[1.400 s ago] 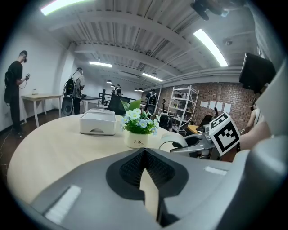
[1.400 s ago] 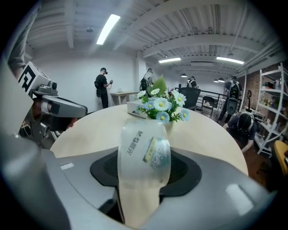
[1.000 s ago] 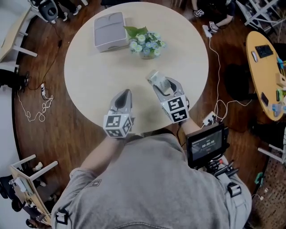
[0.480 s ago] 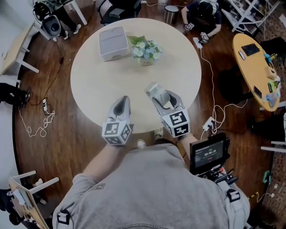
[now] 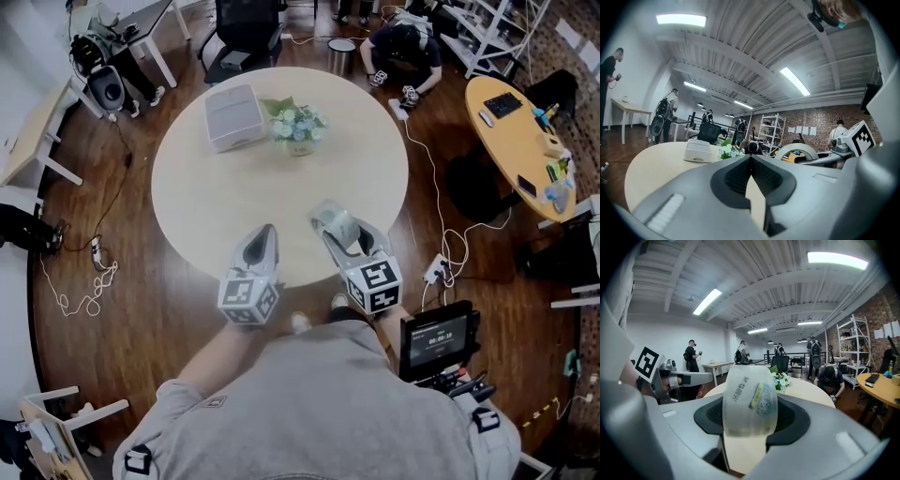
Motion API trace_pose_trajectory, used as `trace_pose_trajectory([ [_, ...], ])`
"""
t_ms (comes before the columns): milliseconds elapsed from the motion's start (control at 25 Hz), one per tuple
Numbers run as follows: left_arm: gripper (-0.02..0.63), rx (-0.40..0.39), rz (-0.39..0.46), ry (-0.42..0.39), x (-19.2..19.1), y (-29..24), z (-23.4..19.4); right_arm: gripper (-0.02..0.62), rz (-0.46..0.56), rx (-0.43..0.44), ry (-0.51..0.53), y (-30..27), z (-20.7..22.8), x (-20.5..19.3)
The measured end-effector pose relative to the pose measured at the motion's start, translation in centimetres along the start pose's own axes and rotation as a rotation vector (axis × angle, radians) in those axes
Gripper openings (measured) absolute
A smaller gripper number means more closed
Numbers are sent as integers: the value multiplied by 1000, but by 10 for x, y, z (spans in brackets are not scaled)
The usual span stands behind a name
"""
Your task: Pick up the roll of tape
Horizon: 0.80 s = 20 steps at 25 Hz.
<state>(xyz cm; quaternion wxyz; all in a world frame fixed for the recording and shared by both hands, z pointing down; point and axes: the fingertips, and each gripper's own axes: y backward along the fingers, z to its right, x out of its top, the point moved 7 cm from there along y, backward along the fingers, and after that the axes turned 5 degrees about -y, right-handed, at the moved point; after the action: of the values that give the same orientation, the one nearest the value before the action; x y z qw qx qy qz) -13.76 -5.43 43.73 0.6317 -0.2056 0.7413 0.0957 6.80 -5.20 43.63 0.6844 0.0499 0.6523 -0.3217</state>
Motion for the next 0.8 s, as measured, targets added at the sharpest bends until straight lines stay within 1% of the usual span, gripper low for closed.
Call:
trace_pose_trajectory([
  [280,2,16,2,18,10,7,14,238,23,15,3,12,5,15],
  [400,2,13,6,11,10,6,21,238,32,17,2,15,10,21],
  [800,2,27,14,-3,14,4,33,238,35,29,5,20,18,22],
])
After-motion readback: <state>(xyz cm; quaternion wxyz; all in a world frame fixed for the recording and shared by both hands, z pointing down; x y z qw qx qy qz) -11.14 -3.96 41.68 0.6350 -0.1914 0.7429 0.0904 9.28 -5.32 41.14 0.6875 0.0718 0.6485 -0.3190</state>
